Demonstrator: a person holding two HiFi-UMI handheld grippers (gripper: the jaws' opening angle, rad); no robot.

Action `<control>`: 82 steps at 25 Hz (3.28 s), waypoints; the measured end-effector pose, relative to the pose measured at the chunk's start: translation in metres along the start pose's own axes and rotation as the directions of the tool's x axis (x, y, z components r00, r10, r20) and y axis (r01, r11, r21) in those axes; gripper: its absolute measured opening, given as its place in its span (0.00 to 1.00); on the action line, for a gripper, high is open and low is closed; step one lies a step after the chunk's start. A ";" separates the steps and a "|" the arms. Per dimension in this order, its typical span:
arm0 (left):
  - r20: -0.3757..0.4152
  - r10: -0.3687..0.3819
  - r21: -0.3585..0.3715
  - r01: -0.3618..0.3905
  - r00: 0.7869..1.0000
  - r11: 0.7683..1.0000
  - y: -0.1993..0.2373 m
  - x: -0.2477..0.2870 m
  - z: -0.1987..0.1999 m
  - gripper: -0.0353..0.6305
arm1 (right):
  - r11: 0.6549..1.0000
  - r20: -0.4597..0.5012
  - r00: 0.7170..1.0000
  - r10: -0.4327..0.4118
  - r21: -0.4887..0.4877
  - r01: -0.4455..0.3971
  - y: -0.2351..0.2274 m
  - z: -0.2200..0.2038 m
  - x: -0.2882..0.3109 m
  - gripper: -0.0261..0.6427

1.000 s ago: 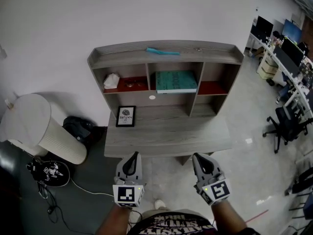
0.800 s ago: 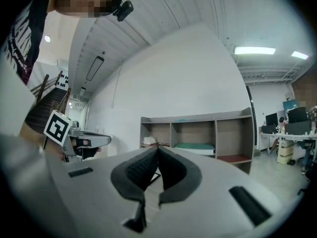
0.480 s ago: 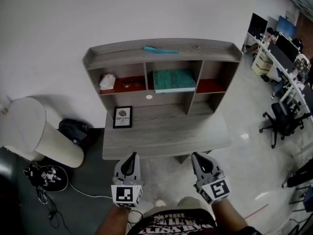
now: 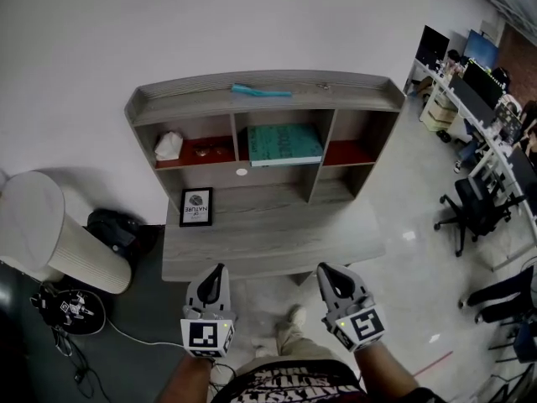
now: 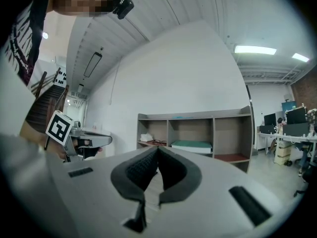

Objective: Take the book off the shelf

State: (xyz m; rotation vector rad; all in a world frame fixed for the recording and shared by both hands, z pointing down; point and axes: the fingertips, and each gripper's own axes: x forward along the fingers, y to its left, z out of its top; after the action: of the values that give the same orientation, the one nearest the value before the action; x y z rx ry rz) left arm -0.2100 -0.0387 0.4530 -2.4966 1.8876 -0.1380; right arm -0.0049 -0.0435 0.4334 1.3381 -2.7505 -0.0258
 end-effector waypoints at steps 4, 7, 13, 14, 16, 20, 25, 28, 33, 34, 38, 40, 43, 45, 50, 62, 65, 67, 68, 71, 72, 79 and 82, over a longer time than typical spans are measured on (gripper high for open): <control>-0.004 0.005 -0.004 -0.005 1.000 1.000 0.000 0.018 0.000 0.06 | 1.000 -0.065 0.998 -0.003 0.016 0.004 -0.014 -0.001 0.010 0.05; -0.013 0.000 -0.003 0.000 1.000 1.000 0.001 0.037 -0.002 0.06 | 1.000 -0.054 0.999 0.005 0.020 -0.003 -0.030 -0.005 0.024 0.05; -0.037 -0.004 0.011 0.004 0.999 1.000 0.003 0.083 -0.004 0.06 | 0.999 -0.069 0.998 0.009 0.042 -0.006 -0.065 -0.006 0.059 0.05; -0.041 -0.007 0.014 0.007 0.999 1.000 0.002 0.090 -0.006 0.06 | 0.999 -0.062 0.998 0.011 0.043 -0.008 -0.072 -0.007 0.064 0.05; -0.049 -0.011 0.018 0.012 0.999 1.000 0.002 0.105 -0.008 0.06 | 0.999 -0.025 0.999 0.022 0.040 -0.021 -0.083 -0.009 0.075 0.05; -0.057 -0.012 0.017 0.013 0.998 1.000 0.002 0.134 -0.007 0.06 | 0.998 -0.024 0.999 0.032 0.047 -0.031 -0.102 -0.015 0.094 0.05; -0.066 -0.008 0.012 0.009 0.998 1.000 0.002 0.165 -0.012 0.06 | 0.997 -0.041 0.998 0.049 0.066 -0.046 -0.124 -0.026 0.115 0.05; -0.069 0.006 0.015 -0.005 0.998 1.000 0.004 0.181 -0.009 0.06 | 0.994 -0.044 0.997 0.067 0.083 -0.063 -0.134 -0.028 0.128 0.05; -0.080 0.044 0.015 -0.043 0.996 0.999 0.004 0.203 -0.003 0.06 | 0.991 -0.059 0.993 0.101 0.098 -0.095 -0.153 -0.030 0.146 0.05; -0.079 0.053 0.017 -0.052 0.995 0.999 0.003 0.208 -0.001 0.06 | 0.989 -0.060 0.992 0.110 0.103 -0.104 -0.158 -0.030 0.150 0.05; -0.074 0.085 0.016 -0.084 0.994 0.996 0.000 0.230 0.005 0.06 | 0.985 -0.076 0.988 0.133 0.119 -0.123 -0.181 -0.034 0.166 0.05; -0.074 0.103 0.001 -0.103 0.992 0.995 -0.001 0.238 0.004 0.06 | 0.983 -0.101 0.985 0.138 0.135 -0.124 -0.192 -0.042 0.175 0.05; -0.085 0.122 -0.008 -0.123 0.989 0.992 -0.002 0.248 0.000 0.06 | 0.971 -0.129 0.980 0.151 0.204 -0.123 -0.208 -0.052 0.189 0.05; -0.098 0.127 -0.005 -0.128 0.987 0.992 -0.003 0.250 -0.003 0.06 | 0.955 -0.148 0.976 0.159 0.275 -0.114 -0.217 -0.058 0.196 0.05; -0.125 0.148 -0.025 -0.153 0.981 0.988 0.004 0.252 -0.009 0.06 | 0.911 -0.181 0.970 0.162 0.406 -0.076 -0.234 -0.074 0.207 0.07; -0.183 0.108 -0.058 -0.120 0.977 0.991 0.040 0.283 -0.030 0.06 | 0.761 -0.146 0.969 0.199 0.646 -0.058 -0.238 -0.092 0.247 0.35; -0.169 0.071 -0.044 -0.079 0.983 0.996 0.046 0.301 -0.026 0.06 | 0.701 -0.119 0.977 0.175 0.712 -0.039 -0.242 -0.094 0.258 0.52; -0.169 0.051 -0.045 -0.059 0.984 0.997 0.051 0.312 -0.027 0.06 | 0.655 -0.102 0.981 0.165 0.755 -0.032 -0.247 -0.095 0.266 0.66; -0.173 0.041 -0.050 -0.050 0.984 0.997 0.052 0.316 -0.028 0.06 | 0.639 -0.097 0.982 0.160 0.769 -0.028 -0.250 -0.095 0.268 0.67; -0.180 0.017 -0.053 -0.027 0.984 0.998 0.056 0.328 -0.031 0.06 | 0.621 -0.093 0.985 0.142 0.784 -0.016 -0.260 -0.092 0.276 0.69; -0.180 0.009 -0.052 -0.019 0.984 0.998 0.057 0.333 -0.031 0.06 | 0.616 -0.094 0.986 0.140 0.787 -0.013 -0.263 -0.091 0.279 0.69; -0.187 -0.031 -0.038 0.024 0.982 0.999 0.056 0.353 -0.032 0.06 | 0.571 -0.126 0.980 0.153 0.821 0.017 -0.274 -0.096 0.296 0.69; -0.197 -0.034 -0.037 0.027 0.980 0.999 0.059 0.357 -0.036 0.06 | 0.541 -0.135 0.976 0.173 0.841 0.021 -0.272 -0.098 0.301 0.69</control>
State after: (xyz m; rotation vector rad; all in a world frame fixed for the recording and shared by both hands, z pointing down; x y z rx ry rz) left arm -0.1726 -0.3957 0.5084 -2.6237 1.9354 -0.3712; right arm 0.0316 -0.4464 0.5369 1.2018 -2.6591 1.5485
